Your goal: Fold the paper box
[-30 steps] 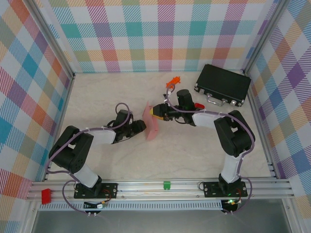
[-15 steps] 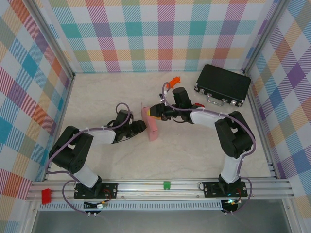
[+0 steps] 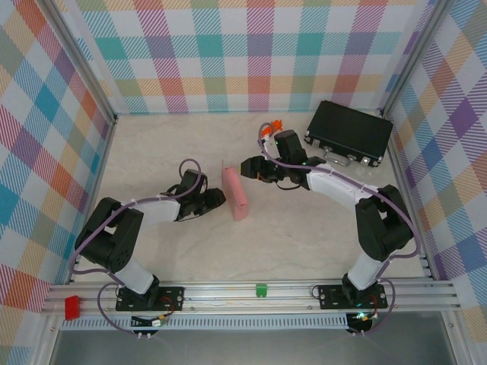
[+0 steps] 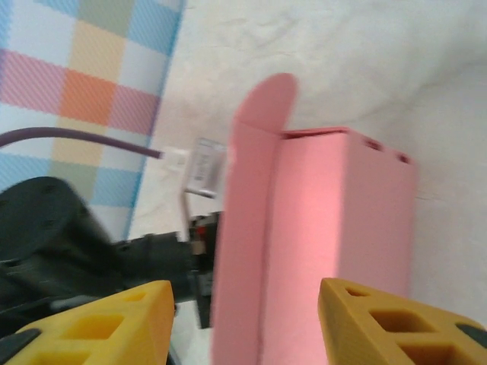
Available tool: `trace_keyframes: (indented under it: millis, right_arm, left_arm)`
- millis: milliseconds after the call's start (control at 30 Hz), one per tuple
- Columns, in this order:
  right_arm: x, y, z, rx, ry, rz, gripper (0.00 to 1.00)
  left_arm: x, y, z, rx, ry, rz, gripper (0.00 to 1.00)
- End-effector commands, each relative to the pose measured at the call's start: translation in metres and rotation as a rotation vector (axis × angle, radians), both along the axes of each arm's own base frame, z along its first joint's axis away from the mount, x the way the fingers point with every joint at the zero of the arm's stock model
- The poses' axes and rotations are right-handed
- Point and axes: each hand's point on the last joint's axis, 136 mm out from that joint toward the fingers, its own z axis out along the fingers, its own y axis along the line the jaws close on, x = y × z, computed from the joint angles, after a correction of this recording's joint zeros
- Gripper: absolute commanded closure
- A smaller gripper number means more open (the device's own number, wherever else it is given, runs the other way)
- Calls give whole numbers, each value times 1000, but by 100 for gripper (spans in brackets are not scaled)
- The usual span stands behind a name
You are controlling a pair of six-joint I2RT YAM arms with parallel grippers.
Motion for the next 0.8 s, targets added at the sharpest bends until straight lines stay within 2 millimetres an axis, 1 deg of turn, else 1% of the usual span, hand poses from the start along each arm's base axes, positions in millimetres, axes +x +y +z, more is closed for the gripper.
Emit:
trace_keyframes:
  millis: [0,100,167,267,367,500,600,767]
  right_arm:
    - [-3,-27,-36,-146,54,-91,50]
    - [-11,-42,-62,-216,95,-128,54]
    - [-16,-44,-76,-238,119,-129,58]
    - [-25,-45,-93,-262,149,-119,59]
    - [-33,-35,-106,-233,180,-71,60]
    - [-41,-15,-116,-212,203,-14,60]
    - [-45,-5,-124,-214,216,1,60]
    - [-51,4,-130,-200,233,9,60]
  left_arm:
    - [9,12,-3,52,19,27,51]
    - [19,13,-5,59,22,34,53]
    - [25,11,-5,56,21,29,53]
    - [34,6,-7,49,20,10,54]
    - [44,-3,-4,25,7,-26,54]
    - [56,-18,0,-11,-8,-85,54]
    - [66,-27,2,-30,-14,-122,54]
    - [74,-42,1,-72,1,-172,54]
